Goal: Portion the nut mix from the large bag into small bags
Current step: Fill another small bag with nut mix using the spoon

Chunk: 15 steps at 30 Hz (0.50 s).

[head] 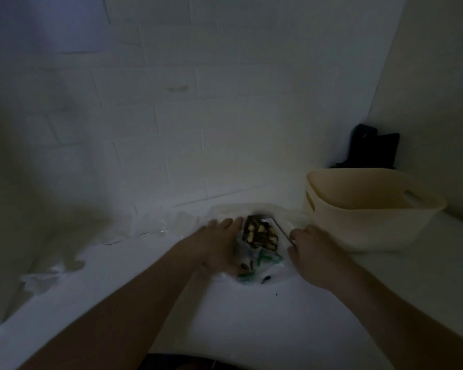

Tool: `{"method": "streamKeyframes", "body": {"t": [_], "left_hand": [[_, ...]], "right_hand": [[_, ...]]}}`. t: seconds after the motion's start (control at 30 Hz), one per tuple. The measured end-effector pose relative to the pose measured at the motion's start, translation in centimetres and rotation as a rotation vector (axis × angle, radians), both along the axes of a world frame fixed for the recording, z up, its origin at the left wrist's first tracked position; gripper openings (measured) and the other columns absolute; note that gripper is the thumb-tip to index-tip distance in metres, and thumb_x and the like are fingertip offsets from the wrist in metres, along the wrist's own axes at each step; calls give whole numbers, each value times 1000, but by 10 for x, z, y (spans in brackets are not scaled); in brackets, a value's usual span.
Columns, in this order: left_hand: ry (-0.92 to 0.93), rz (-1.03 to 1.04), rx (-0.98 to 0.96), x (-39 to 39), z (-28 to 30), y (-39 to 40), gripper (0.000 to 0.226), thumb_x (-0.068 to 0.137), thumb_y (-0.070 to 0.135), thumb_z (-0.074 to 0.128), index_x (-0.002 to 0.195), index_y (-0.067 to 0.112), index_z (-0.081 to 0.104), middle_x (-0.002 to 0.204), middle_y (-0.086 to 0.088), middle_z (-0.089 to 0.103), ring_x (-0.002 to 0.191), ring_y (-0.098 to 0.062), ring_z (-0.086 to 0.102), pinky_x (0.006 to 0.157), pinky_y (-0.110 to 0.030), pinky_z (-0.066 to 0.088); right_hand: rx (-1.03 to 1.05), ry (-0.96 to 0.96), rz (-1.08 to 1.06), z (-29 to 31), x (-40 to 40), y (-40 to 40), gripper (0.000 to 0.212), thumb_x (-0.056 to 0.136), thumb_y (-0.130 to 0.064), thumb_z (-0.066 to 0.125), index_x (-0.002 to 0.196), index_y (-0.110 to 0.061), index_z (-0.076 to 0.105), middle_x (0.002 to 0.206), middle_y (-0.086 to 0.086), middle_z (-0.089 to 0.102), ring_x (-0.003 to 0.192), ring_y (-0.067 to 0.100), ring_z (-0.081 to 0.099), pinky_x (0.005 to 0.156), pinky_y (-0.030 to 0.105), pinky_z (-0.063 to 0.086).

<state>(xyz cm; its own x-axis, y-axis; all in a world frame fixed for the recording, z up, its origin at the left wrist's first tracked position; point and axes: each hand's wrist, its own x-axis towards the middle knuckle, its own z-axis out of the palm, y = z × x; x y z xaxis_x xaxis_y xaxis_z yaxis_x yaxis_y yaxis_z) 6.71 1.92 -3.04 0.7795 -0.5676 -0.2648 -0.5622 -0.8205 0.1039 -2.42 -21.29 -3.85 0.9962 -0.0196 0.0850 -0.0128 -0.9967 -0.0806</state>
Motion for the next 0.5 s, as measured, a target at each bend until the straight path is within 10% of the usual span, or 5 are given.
{"method": "streamKeyframes", "body": {"t": [0.2, 0.33, 0.5], "left_hand": [[121, 36, -393, 7, 0, 15, 101, 81, 47, 86, 163, 27, 30, 162, 1, 41, 148, -18, 38, 116, -22, 31], [-267, 119, -866, 4, 8, 44, 21, 86, 22, 66, 102, 28, 78, 110, 9, 75, 103, -6, 68, 84, -4, 44], [-491, 324, -388, 23, 6, 74, 27, 85, 10, 67, 109, 20, 75, 103, -4, 71, 99, -29, 64, 84, -34, 48]], "right_hand": [[41, -71, 35, -9, -2, 8, 13, 102, -31, 51, 110, -22, 55, 109, 5, 50, 90, 26, 56, 74, 37, 49], [97, -216, 29, -9, 0, 10, 19, 98, -30, 55, 111, -20, 66, 104, 4, 53, 83, 26, 57, 71, 39, 52], [226, -280, 23, -7, -1, 7, 29, 97, -26, 55, 122, -19, 69, 113, 2, 57, 89, 23, 60, 77, 41, 56]]}}
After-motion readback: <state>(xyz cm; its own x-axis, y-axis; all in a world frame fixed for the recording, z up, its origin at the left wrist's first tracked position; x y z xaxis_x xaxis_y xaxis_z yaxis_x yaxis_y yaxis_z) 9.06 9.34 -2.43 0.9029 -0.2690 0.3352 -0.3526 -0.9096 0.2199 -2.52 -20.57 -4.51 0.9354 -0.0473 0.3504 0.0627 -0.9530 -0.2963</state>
